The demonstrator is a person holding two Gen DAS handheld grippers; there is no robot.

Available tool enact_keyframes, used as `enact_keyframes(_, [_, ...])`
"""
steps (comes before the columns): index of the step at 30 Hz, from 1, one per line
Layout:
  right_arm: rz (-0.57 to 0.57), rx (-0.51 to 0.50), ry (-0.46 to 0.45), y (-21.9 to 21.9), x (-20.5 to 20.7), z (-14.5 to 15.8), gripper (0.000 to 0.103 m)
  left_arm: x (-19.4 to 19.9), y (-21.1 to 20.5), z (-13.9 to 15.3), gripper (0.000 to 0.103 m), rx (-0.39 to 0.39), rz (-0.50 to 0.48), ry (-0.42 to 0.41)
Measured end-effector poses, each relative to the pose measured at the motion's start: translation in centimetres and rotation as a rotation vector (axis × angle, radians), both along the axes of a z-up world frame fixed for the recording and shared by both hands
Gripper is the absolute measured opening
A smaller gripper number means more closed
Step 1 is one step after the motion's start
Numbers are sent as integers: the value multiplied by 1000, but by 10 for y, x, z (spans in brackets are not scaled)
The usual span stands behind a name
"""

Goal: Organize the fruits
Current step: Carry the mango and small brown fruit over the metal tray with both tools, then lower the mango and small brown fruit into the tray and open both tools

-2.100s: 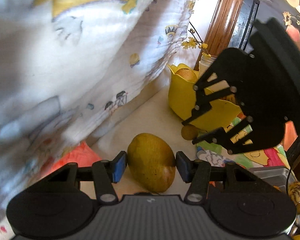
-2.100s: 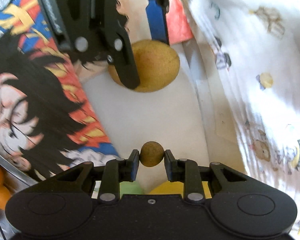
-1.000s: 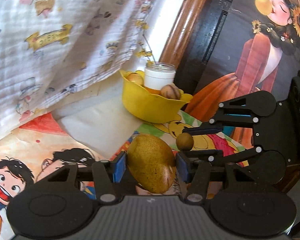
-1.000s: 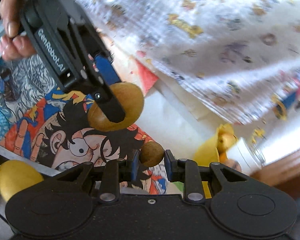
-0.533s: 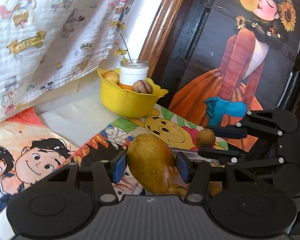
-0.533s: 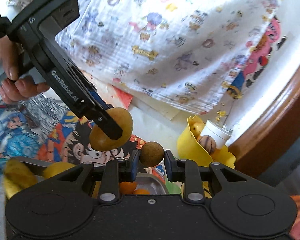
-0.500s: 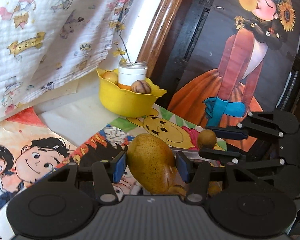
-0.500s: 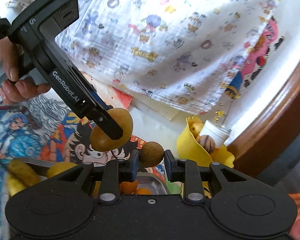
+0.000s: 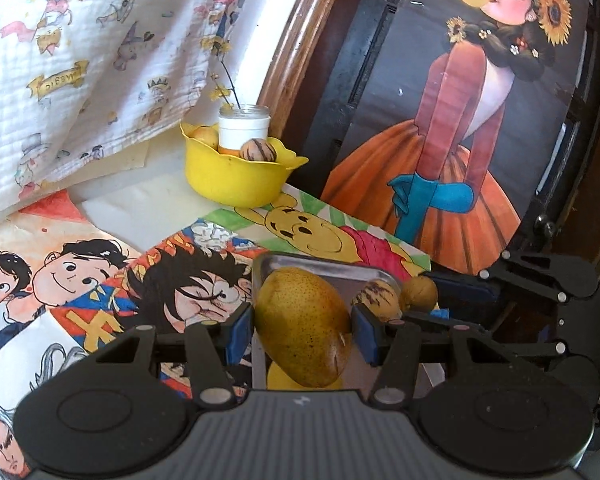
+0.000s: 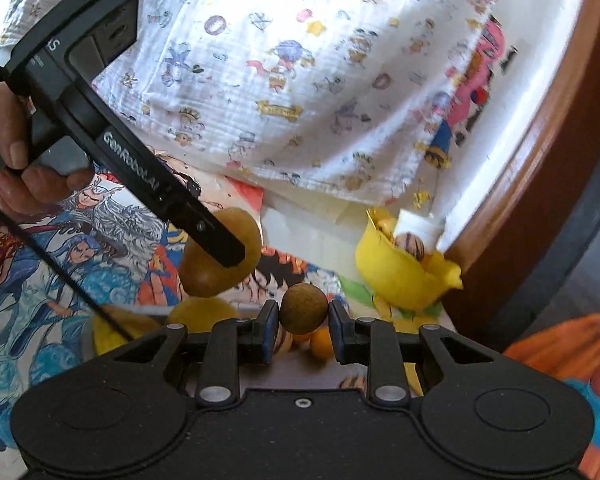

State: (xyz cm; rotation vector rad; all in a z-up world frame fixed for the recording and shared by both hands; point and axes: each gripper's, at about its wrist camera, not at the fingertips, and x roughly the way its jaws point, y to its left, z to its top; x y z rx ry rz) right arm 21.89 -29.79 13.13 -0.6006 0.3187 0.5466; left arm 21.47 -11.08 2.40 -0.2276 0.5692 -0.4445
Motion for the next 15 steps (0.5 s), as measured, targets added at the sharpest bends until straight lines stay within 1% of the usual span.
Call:
enact_keyframes(7, [-84,41,33,-25,-17,-22,29,-5,-17,6,57,40,-37,-27])
enact_keyframes(15, [-138,51,64,-46,-33,-34,29,4,-47,8,57,96,-115,-28])
